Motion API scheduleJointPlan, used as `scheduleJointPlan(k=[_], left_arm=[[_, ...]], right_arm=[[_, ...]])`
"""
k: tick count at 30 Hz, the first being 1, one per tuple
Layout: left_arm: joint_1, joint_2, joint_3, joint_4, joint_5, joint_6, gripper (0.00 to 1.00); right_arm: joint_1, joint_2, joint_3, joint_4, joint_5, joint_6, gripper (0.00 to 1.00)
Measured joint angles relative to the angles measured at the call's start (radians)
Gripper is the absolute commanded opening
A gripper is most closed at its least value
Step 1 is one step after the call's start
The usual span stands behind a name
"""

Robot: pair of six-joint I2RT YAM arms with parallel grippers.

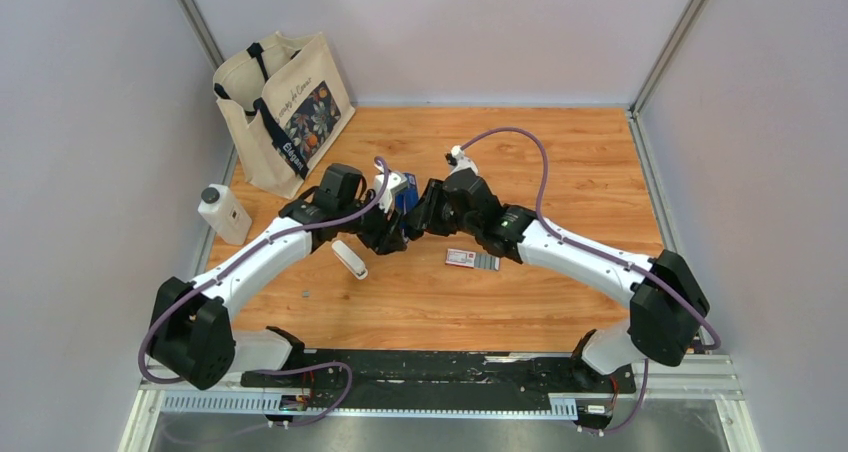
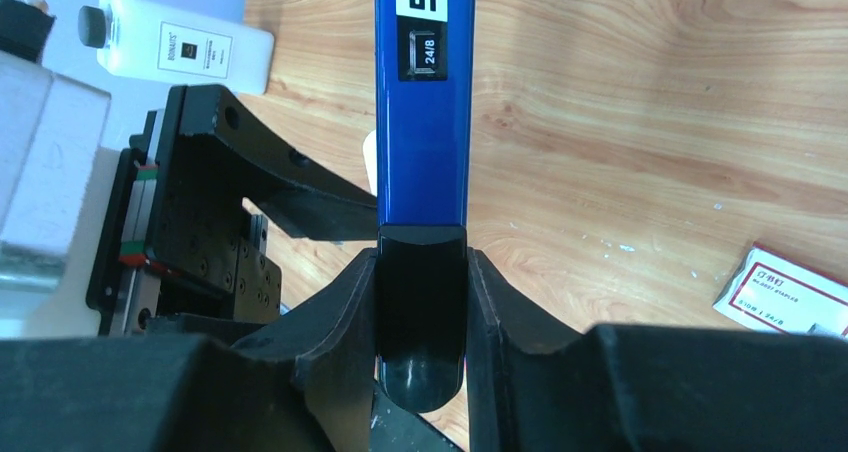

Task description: Unload the staples from the stapler

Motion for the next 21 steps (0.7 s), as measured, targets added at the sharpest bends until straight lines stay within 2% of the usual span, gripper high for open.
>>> scheduleJointPlan(k=[5,9,10,14,16,21], left_arm=[[0.0,0.015,0.017,-0.006,0.029,0.0,0.58],[0.0,0.029,0.022,-0.016,0.06,0.004,0.45],[-0.002,0.032,0.023,-0.019,0.069,0.01,0.39],[-0.005,0.036,0.024,-0.024,0.071,0.036,0.32],[-0.005,0.036,0.024,-0.022,0.072,0.048,0.24],[-0.005,0.036,0.024,-0.018,0.058,0.091,0.21]], right_arm=[[-0.002,-0.023,-0.043,0.037,-0.023,0.027,0.0],[-0.004,-0.036,-0.068,0.057,-0.03,0.037,0.0],[-0.004,-0.04,-0.076,0.063,-0.031,0.041,0.0],[-0.004,-0.063,-0.103,0.067,-0.042,0.051,0.0],[-0.004,-0.073,-0.108,0.065,-0.051,0.05,0.0],[-0.008,-0.073,-0.113,0.066,-0.076,0.032,0.0]])
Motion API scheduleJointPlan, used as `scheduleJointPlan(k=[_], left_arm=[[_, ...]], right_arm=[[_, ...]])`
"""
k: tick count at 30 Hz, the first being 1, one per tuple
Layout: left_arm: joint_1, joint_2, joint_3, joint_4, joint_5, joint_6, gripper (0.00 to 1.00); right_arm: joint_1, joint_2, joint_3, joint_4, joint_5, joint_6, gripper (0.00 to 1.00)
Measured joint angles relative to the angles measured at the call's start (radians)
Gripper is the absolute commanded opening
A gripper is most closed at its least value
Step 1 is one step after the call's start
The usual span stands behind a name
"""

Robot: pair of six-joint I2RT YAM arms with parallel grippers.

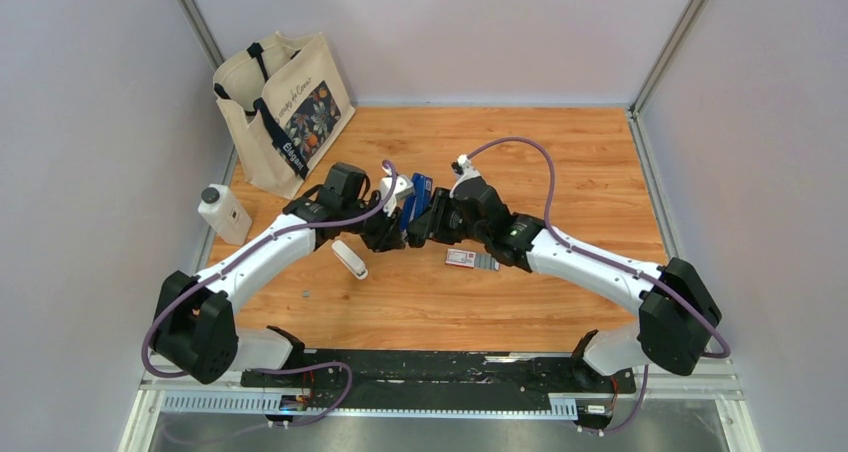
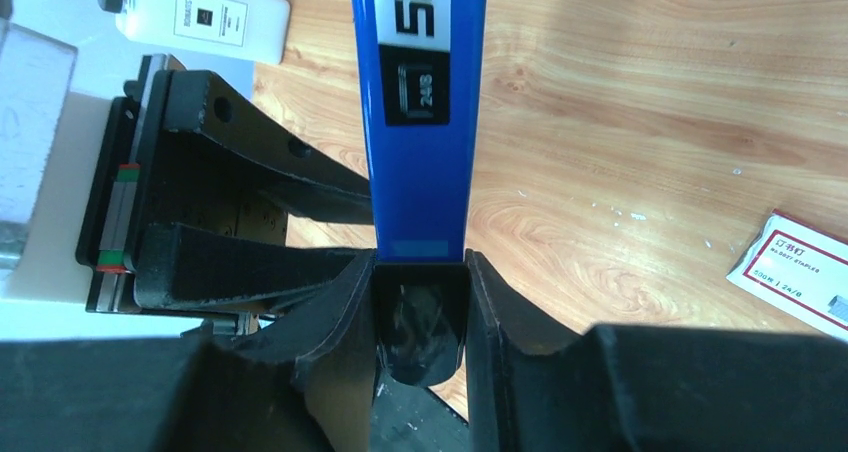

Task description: Unload the staples from the stapler

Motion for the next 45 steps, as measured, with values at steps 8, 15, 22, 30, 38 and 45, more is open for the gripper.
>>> scheduleJointPlan(k=[8,15,22,30,38,45], left_arm=[[0.002,0.01,-0.002,-0.004,-0.151,0.106,0.1],[0.002,0.01,-0.045,0.06,-0.214,0.151,0.11],[-0.036,-0.01,-0.124,0.167,-0.365,0.275,0.1],[-0.093,0.011,-0.144,0.262,-0.488,0.434,0.03],[-0.189,0.105,-0.175,0.41,-0.664,0.587,0.0],[-0.227,0.152,-0.201,0.474,-0.721,0.66,0.0]], right_arm=[[0.0,-0.057,-0.061,0.003,-0.055,-0.047,0.0],[-0.019,-0.101,-0.117,-0.002,-0.112,-0.101,0.0],[-0.024,-0.103,-0.133,-0.047,-0.177,-0.219,0.01],[-0.024,-0.194,-0.226,-0.074,-0.196,-0.294,0.01],[-0.028,-0.235,-0.304,-0.111,-0.204,-0.312,0.01],[-0.032,-0.293,-0.384,-0.117,-0.208,-0.312,0.01]])
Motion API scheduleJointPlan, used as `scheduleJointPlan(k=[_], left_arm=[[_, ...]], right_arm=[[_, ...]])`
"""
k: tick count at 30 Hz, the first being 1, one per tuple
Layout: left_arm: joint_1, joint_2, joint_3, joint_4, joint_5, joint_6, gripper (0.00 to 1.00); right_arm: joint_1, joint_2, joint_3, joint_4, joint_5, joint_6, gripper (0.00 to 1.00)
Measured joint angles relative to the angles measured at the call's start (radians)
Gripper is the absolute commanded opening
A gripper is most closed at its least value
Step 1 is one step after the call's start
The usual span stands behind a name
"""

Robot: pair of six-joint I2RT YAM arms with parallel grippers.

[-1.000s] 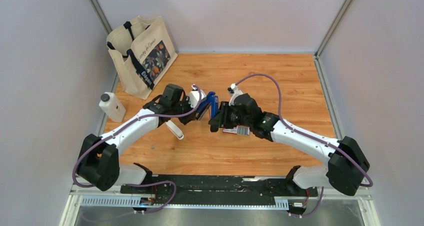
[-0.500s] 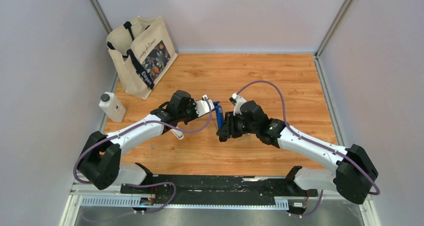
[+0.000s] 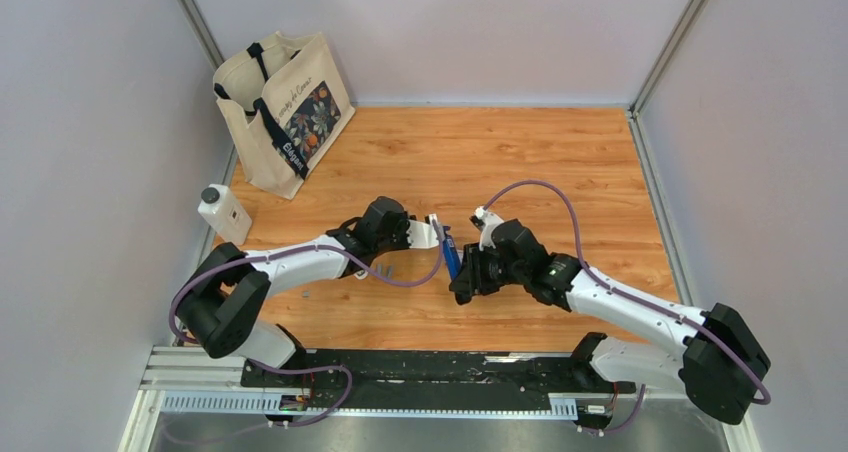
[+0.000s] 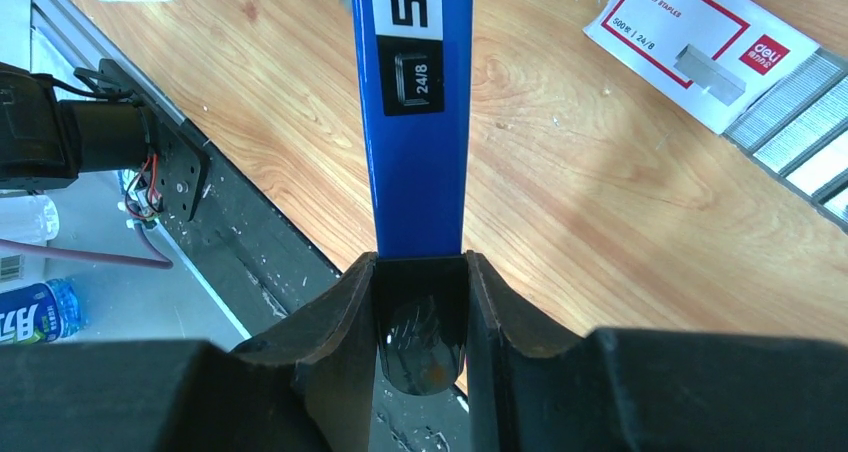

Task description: Unload the staples from the stapler

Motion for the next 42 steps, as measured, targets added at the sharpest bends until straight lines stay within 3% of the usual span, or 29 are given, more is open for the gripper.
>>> scheduleJointPlan(k=[5,8,9,13,21,26,32,42], left_arm=[[-0.003,-0.015,0.02,-0.057,0.009,-0.027,0.09],[0.0,-0.05,0.079,-0.192,0.049,-0.09,0.24],[0.003,-0.066,0.103,-0.234,0.064,-0.114,0.34],[0.015,-0.137,0.193,-0.378,0.159,-0.211,0.5],[0.077,-0.249,0.274,-0.525,0.287,-0.365,0.5],[0.144,-0.25,0.274,-0.578,0.281,-0.41,0.49],[0.145,-0.25,0.231,-0.597,0.286,-0.409,0.48],[0.144,-0.279,0.207,-0.682,0.301,-0.357,0.47]], right_arm=[[0.0,-0.03,-0.01,0.002,0.007,0.003,0.0],[0.002,-0.027,0.026,-0.013,0.034,0.002,0.0],[0.005,-0.019,0.062,-0.034,0.05,-0.003,0.0],[-0.022,0.052,0.264,-0.089,0.145,-0.016,0.0],[-0.155,0.251,0.512,-0.158,0.277,-0.08,0.0],[-0.161,0.372,0.584,-0.19,0.299,-0.127,0.0],[-0.161,0.499,0.669,-0.187,0.33,-0.188,0.0],[-0.176,0.957,1.096,-0.315,0.378,-0.268,0.0]])
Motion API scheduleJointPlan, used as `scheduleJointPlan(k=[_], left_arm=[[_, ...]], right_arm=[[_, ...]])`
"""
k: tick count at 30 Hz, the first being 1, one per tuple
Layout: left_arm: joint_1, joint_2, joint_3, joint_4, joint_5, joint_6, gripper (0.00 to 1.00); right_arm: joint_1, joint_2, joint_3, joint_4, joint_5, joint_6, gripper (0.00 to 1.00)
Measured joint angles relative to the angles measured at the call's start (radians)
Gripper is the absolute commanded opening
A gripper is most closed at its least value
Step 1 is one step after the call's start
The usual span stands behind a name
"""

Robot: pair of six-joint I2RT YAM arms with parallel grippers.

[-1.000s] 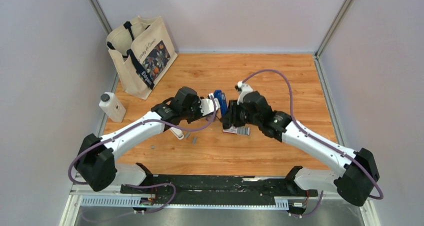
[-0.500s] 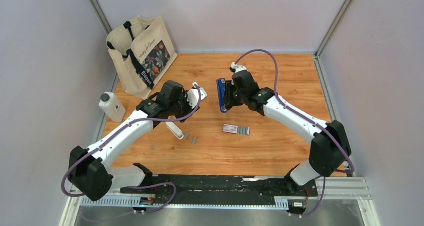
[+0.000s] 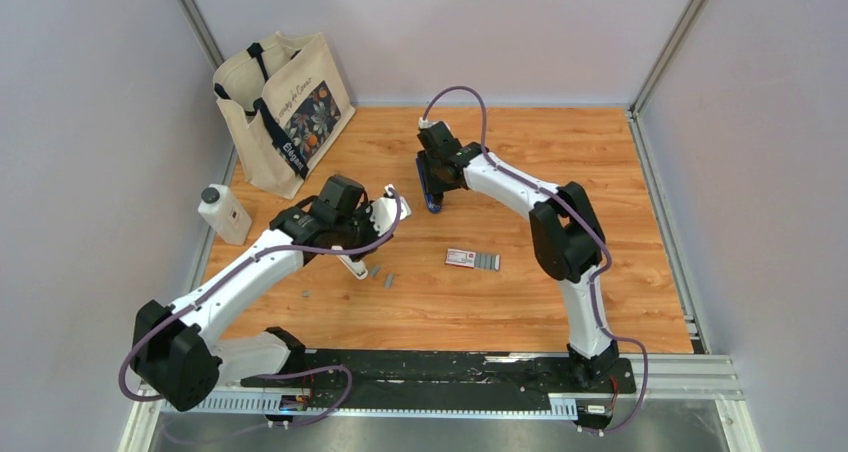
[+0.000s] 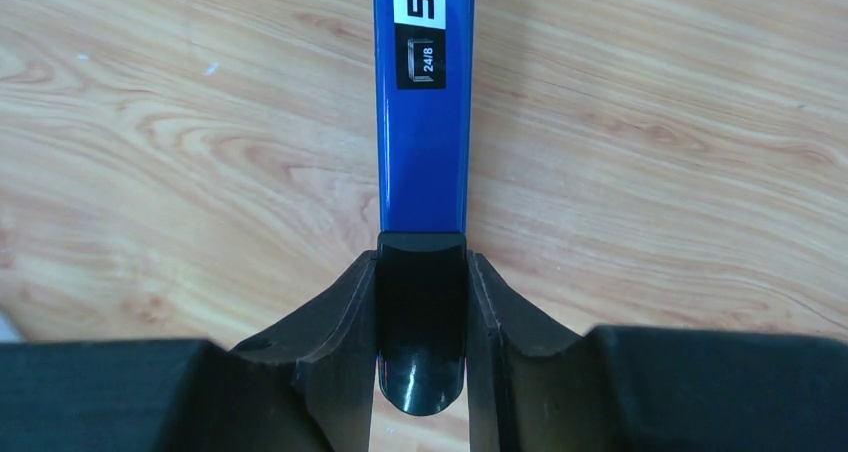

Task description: Unload the staples from the stapler

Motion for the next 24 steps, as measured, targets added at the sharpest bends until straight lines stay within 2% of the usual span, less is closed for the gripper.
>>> scheduleJointPlan(k=[3,8,11,12,15,17,19,20,21,23,24], left_arm=[[-0.001,-0.039,-0.018,-0.024,0.045,0.027,0.47],[-0.017,-0.084,-0.041,-0.065,0.111,0.086,0.46],[-0.04,-0.077,-0.041,-0.084,0.124,0.12,0.46],[-0.046,-0.071,-0.041,-0.089,0.125,0.13,0.47],[-0.066,-0.045,-0.041,-0.1,0.125,0.159,0.47],[-0.084,-0.025,-0.041,-0.104,0.113,0.179,0.47],[-0.108,-0.004,-0.041,-0.103,0.092,0.202,0.47],[-0.119,0.005,-0.041,-0.102,0.082,0.214,0.48],[-0.13,0.016,-0.041,-0.1,0.069,0.225,0.48],[-0.15,0.035,-0.041,-0.092,0.048,0.25,0.48],[-0.158,0.045,-0.041,-0.085,0.034,0.262,0.48]], right_arm=[[0.002,0.092,0.076,-0.054,0.008,-0.013,0.01],[0.006,0.123,0.103,-0.113,0.002,-0.029,0.05],[0.014,0.123,0.113,-0.13,-0.029,-0.043,0.12],[0.018,0.123,0.115,-0.135,-0.039,-0.052,0.19],[0.037,0.123,0.119,-0.151,-0.064,-0.079,0.29],[0.049,0.123,0.119,-0.152,-0.089,-0.095,0.3],[0.059,0.122,0.116,-0.151,-0.118,-0.108,0.36],[0.061,0.119,0.109,-0.148,-0.129,-0.113,0.4],[0.065,0.113,0.097,-0.144,-0.142,-0.119,0.55],[0.069,0.095,0.068,-0.14,-0.161,-0.127,0.71],[0.07,0.082,0.051,-0.14,-0.168,-0.131,0.81]])
